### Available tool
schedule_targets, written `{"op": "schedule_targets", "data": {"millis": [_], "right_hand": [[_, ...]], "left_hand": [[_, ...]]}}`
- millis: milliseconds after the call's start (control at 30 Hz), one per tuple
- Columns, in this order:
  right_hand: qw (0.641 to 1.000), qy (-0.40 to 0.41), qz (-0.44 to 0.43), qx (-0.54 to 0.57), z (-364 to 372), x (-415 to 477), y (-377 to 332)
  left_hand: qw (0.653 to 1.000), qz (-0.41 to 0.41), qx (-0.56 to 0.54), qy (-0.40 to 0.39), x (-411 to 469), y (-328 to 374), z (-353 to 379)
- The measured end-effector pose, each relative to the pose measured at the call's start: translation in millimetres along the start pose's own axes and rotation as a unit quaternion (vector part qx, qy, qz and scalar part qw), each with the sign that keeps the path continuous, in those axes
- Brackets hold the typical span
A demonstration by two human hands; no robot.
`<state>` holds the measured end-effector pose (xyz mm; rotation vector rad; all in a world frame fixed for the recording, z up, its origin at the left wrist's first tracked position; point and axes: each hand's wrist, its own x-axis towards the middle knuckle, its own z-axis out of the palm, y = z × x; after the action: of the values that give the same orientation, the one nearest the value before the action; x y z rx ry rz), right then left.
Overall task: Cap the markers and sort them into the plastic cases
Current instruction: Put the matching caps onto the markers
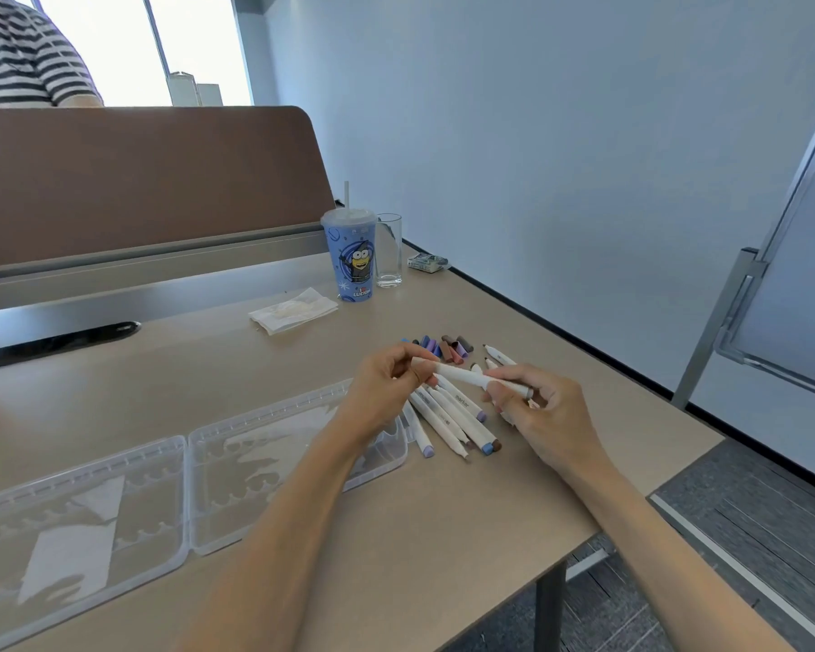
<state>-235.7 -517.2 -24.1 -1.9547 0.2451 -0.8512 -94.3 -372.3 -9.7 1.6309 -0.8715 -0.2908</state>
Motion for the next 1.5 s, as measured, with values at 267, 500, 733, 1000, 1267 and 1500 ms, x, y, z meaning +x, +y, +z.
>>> {"op": "schedule_targets", "data": {"millis": [267,500,733,1000,1267,1500], "right_hand": [[0.993,-0.035,0.037,-0.108,-2,21,-13],[0.953,-0.072,0.105,-0.275,0,39,-17],[0.905,-0.101,0.11,-0.397,10,36,-8],[0.933,-0.048,0.106,-0.34,-1,51,11],[0.954,0.029,0.123,-0.27,-5,67,37],[0.968,0.073,0.108,-0.216,-10,67,50]], "left_hand": [[0.999,-0.001,0.046,-0.007,20,12,3],[0.978,-0.048,0.198,0.05,41,0,-21],[0.958,-0.058,0.28,0.033,46,-21,-18],[0.937,-0.025,0.347,0.012,69,-34,-14],[0.915,0.02,0.402,-0.006,100,-39,1],[0.908,0.01,0.417,-0.04,116,-36,10]]}}
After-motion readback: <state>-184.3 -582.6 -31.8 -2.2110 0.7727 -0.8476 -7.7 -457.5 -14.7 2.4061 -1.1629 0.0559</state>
